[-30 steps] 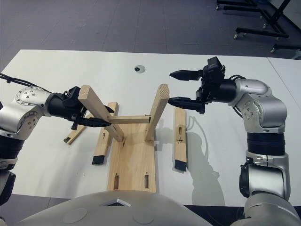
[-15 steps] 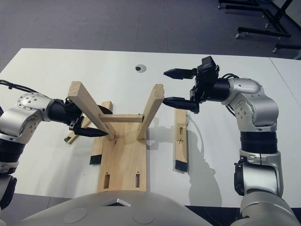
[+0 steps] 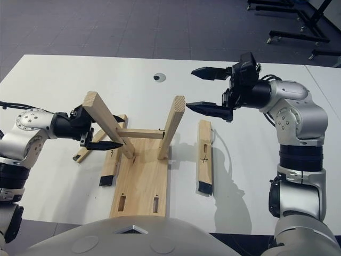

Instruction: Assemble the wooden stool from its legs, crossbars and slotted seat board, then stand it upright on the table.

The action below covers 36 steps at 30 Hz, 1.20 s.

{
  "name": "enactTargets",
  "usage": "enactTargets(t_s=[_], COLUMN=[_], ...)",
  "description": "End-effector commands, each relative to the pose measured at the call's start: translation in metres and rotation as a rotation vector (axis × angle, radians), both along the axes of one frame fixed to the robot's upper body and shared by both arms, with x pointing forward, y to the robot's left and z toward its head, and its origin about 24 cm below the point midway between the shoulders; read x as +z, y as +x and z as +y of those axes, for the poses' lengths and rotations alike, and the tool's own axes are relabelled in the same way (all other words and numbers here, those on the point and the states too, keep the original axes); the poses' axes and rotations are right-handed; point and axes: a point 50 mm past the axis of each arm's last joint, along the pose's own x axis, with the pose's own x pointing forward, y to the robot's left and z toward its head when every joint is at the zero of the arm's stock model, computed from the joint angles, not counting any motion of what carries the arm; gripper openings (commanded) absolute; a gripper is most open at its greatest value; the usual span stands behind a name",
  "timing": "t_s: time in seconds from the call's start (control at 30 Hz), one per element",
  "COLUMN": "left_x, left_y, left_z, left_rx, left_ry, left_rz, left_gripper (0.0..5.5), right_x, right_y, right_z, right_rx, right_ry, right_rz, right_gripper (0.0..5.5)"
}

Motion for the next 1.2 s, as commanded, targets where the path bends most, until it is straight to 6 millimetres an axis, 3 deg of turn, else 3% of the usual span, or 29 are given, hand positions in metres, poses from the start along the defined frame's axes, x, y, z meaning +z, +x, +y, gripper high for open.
enactTargets(t_s=[0.03,0.13,0.27,0.37,0.43,0.6,0.87,0.93,1.1,1.2], left_x=[0.015,0.042,0.093,0.123,0.128,0.112,0.107,0.098,0.051,0.04], left_y=[0.001,0.001,-0.005,-0.017,-0.011,0.007,-0.003,0.003,0.008,0.004], left_z=[0.012,0.022,0.029,0.025,0.016,-0.014,-0.035,-0.033,-0.037,-0.045], left_rx=[0.057,0.112,0.148,0.109,0.173,0.336,0.289,0.328,0.366,0.354], left_ry=[-0.05,-0.173,-0.449,-0.638,-0.674,-0.64,-0.549,-0.493,-0.35,-0.371], left_rz=[-0.049,-0.099,-0.188,-0.217,-0.24,-0.195,-0.157,-0.14,-0.034,0.002], left_gripper=[4.23,4.23,4.23,4.23,4.23,4.23,4.23,4.23,4.23,4.23], right_x=[0.022,0.044,0.069,0.075,0.074,0.073,0.088,0.073,-0.007,-0.027], right_y=[0.0,0.003,-0.004,-0.018,-0.019,-0.023,-0.03,-0.027,-0.026,-0.032], right_z=[-0.008,-0.003,0.015,0.034,0.043,0.063,0.078,0.083,0.095,0.093], right_rx=[-0.001,-0.046,-0.053,-0.005,-0.031,-0.047,-0.007,-0.008,0.001,0.023], right_ry=[0.053,0.185,0.351,0.401,0.421,0.449,0.494,0.454,0.132,0.03], right_rz=[-0.064,-0.159,-0.238,-0.242,-0.23,-0.207,-0.209,-0.165,-0.015,-0.012], right_gripper=[5.4,5.4,5.4,5.4,5.4,5.4,5.4,5.4,5.4,5.4])
